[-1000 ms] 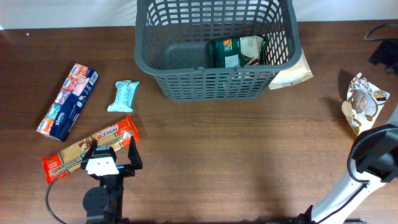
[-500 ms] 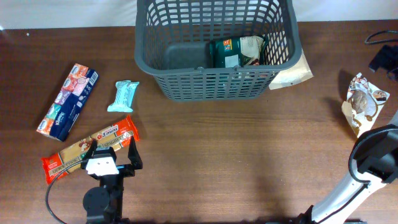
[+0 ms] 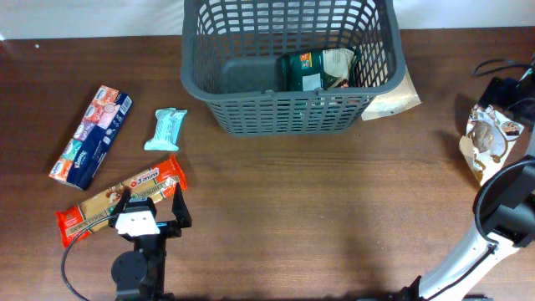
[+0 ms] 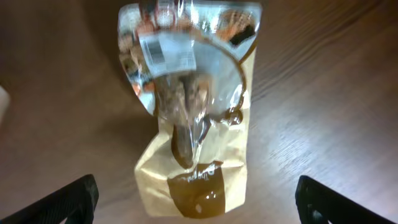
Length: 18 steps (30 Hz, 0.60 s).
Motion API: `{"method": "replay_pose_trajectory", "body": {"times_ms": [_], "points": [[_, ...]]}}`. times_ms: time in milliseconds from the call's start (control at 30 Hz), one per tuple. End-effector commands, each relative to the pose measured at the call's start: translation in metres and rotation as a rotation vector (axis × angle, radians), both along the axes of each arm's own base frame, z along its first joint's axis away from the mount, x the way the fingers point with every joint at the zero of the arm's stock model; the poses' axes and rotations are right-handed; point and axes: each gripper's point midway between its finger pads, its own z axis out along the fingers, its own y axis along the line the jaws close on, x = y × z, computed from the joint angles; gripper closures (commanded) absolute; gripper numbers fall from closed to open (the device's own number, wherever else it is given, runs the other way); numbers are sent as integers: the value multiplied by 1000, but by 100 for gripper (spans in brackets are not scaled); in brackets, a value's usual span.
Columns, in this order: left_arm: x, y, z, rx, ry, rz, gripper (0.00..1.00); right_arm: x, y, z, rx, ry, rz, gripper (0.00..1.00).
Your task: Pack container
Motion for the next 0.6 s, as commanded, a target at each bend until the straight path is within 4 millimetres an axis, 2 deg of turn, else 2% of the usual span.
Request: {"method": "replay_pose_trajectory", "body": {"times_ms": [0,133,333,567], "points": [[0,-2,-1,15,-3,-14,1,-4,10,-12,34,15,74,1],[0,-2,0,15,-3,-14,1,-6,15,-34,60,31,98,1],[0,-2,0,15,-3,-14,1,0,21,-45,91,7,166,0],[0,-2,-1,15,-3,-14,1,-10,21,-72,110,34,154,1]]}}
